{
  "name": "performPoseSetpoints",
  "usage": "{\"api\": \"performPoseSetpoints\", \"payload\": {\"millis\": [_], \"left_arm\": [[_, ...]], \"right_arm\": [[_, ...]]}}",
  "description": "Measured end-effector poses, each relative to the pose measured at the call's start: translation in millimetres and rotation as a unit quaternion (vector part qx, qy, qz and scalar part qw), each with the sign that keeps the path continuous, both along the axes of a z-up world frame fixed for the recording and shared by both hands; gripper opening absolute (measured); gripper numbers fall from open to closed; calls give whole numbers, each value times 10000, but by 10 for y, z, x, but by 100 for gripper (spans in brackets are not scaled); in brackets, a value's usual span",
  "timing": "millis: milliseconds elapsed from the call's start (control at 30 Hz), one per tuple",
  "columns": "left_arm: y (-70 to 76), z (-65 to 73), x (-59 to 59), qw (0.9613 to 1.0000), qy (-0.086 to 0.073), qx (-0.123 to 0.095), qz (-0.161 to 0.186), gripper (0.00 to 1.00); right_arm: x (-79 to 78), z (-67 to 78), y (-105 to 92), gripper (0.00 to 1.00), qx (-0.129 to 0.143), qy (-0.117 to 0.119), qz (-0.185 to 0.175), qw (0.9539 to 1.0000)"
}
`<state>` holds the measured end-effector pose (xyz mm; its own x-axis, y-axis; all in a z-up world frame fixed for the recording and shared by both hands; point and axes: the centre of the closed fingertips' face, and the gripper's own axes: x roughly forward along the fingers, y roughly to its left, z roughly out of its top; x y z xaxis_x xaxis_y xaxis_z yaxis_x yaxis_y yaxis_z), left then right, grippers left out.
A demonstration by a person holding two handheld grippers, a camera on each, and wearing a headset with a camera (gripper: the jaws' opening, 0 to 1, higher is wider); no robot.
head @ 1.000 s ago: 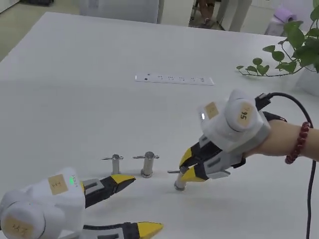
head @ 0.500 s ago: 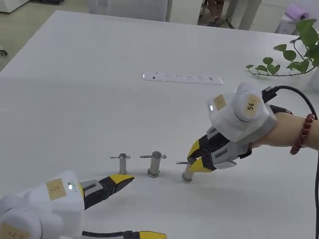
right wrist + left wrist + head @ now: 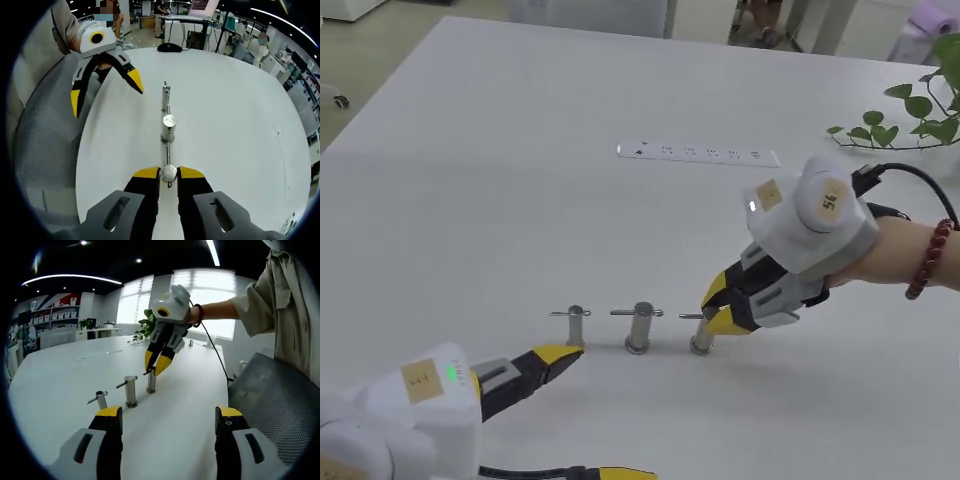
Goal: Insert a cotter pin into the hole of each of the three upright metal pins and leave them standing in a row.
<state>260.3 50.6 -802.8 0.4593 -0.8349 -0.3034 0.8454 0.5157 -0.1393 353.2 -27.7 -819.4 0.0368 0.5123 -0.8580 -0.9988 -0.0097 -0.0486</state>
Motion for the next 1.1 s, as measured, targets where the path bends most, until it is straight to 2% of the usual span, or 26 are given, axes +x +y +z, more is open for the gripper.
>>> {"api": "performPoseSetpoints", "payload": {"millis": [467, 800, 1100], "left_arm": [[26, -27, -2, 10000, 38, 56, 35, 75], [43, -24, -10, 9999, 41, 95, 42, 75], [68, -17, -5, 9999, 33, 135, 81, 76]], "right_arm": [[-34, 18, 40, 14, 128, 159, -66, 9998], [-59, 40, 65, 15, 166, 168, -25, 9997], [-45, 103, 103, 19, 372, 343, -303, 9983]]}}
